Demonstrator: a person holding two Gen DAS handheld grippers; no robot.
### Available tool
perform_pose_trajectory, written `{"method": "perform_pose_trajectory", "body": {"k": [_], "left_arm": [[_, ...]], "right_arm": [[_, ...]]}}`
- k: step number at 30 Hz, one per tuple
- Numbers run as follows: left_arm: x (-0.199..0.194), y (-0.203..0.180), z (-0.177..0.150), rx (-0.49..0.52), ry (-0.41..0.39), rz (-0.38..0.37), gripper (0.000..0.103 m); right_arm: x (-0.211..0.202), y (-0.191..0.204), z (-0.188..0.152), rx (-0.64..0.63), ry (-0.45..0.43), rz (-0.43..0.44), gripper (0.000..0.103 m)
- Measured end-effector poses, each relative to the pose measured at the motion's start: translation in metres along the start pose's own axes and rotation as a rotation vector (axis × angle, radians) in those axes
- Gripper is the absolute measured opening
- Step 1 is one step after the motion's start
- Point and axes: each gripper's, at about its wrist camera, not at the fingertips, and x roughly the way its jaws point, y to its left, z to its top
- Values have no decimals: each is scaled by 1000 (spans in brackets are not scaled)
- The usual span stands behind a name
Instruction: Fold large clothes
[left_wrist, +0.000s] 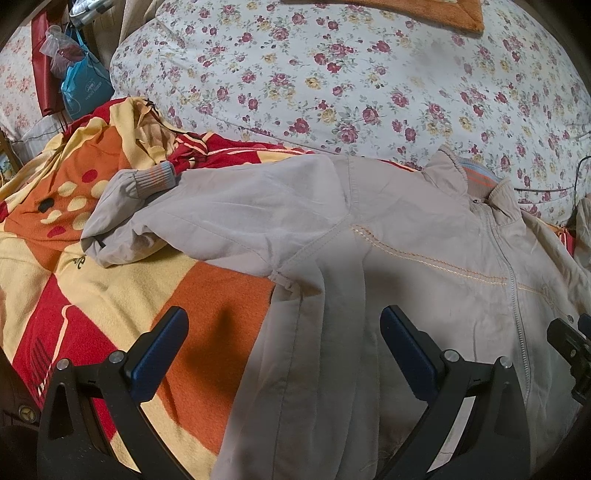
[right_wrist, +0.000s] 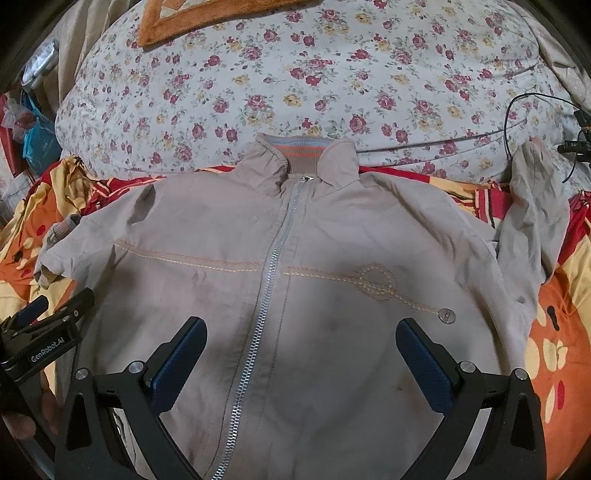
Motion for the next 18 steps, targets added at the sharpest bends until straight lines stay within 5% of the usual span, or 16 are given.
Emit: {"method": "perform_pose_trajectory", "body": {"k": [18], "left_arm": [[4, 4, 2, -10, 7, 9, 103]], "right_arm": [[0, 27, 9, -62, -1, 11, 102]]}}
